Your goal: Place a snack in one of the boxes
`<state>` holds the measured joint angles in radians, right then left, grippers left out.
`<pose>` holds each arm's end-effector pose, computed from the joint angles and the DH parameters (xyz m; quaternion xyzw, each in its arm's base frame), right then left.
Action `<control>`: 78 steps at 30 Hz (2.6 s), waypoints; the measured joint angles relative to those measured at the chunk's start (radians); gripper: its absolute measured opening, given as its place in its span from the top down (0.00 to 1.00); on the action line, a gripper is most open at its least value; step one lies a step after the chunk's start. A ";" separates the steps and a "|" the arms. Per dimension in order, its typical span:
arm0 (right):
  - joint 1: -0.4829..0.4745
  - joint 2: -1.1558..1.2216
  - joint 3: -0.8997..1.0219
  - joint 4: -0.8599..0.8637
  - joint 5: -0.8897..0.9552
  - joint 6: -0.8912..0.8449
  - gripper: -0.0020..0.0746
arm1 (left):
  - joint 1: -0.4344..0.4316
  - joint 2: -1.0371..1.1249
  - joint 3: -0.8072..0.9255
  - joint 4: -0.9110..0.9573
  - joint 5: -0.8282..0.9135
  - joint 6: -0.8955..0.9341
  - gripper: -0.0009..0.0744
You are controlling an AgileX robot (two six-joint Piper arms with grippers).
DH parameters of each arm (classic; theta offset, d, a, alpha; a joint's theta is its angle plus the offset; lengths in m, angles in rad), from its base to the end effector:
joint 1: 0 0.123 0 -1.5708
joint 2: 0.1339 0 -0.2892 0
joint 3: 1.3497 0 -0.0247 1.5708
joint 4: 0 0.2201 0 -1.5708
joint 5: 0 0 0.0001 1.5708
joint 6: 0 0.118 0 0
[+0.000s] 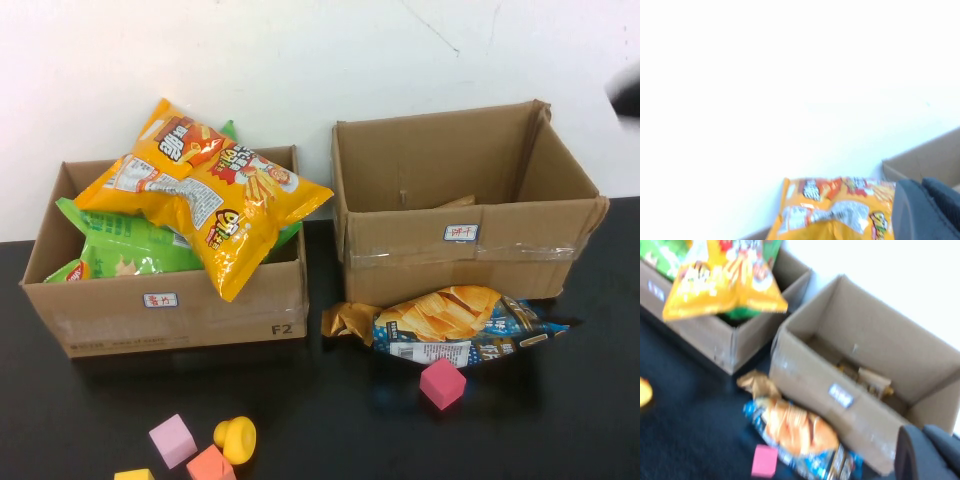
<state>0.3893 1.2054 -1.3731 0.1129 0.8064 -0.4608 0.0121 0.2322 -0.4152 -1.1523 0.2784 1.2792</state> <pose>0.2191 0.1002 0.4225 -0.3464 0.7998 0.0372 0.4887 0.0487 -0.0291 0.3266 0.1377 0.6376 -0.0242 0.7576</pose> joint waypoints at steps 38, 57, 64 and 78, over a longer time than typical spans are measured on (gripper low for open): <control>0.002 -0.982 0.982 0.014 -0.191 -0.042 0.97 | 0.000 -0.068 0.226 -0.097 0.019 -0.077 0.99; 0.002 -0.983 0.982 0.016 -0.184 -0.042 0.97 | 0.000 -0.139 0.344 0.801 -0.058 -0.906 0.99; 0.002 -0.983 0.982 0.016 -0.179 -0.042 0.97 | 0.000 -0.230 0.441 0.970 -0.055 -1.099 0.99; 0.002 -0.983 0.982 0.016 -0.179 -0.042 0.97 | -0.022 -0.242 0.437 0.937 0.054 -1.103 0.99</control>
<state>0.3918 0.2228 -0.3909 0.1287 0.6271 -0.5029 -0.0096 -0.0095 0.0221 -0.2155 0.3327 0.1767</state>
